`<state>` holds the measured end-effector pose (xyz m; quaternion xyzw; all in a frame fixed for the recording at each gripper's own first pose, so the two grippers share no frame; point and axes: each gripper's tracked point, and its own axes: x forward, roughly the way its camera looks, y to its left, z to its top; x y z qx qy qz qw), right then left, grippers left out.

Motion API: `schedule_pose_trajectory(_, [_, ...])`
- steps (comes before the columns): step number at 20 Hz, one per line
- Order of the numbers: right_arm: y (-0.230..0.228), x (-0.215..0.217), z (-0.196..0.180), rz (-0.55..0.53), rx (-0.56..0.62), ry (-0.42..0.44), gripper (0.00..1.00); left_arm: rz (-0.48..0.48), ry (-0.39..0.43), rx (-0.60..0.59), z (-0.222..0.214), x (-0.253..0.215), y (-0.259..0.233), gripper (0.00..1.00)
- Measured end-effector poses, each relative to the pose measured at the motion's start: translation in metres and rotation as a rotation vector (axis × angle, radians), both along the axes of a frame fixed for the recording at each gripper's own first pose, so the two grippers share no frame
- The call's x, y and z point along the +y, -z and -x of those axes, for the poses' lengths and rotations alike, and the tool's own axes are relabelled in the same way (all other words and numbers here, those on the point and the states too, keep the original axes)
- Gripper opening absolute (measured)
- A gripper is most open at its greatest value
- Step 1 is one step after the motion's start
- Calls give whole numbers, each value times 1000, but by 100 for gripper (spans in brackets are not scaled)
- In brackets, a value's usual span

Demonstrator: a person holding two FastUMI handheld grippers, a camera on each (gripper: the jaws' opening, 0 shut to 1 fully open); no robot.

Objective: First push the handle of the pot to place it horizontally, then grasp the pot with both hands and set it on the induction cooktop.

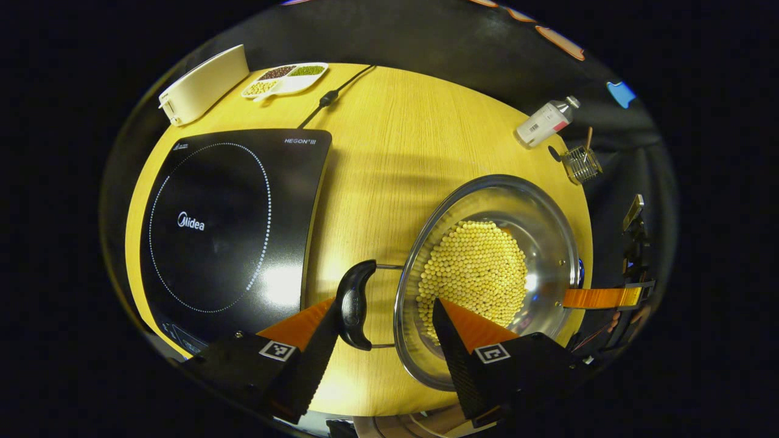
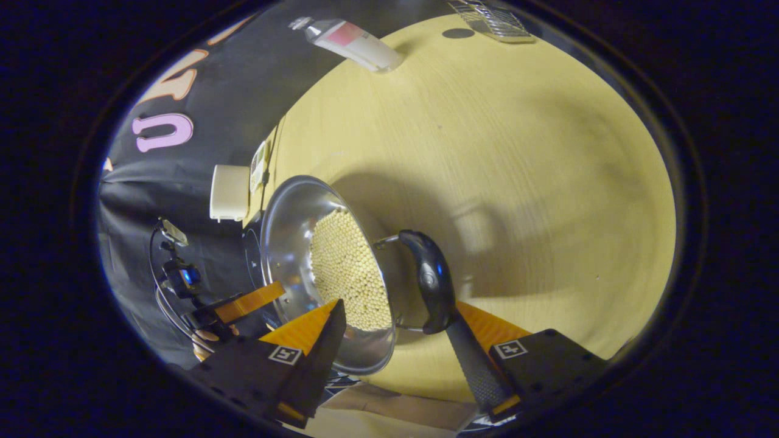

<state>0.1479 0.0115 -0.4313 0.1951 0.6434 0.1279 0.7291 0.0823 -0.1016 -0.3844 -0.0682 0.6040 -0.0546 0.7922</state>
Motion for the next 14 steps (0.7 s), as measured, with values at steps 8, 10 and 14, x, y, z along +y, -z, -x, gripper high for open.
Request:
schedule_pose_trajectory(8, [10,-5,-13,-1,21,23,72,-27,47,21,-10,0,11,87])
schedule_pose_trajectory(10, [13,-5,-15,-6,33,22,83,-44,64,32,-12,0,17,93])
schedule_pose_trajectory(14, [19,-4,-15,-10,61,15,47,-78,46,47,-17,8,24,84])
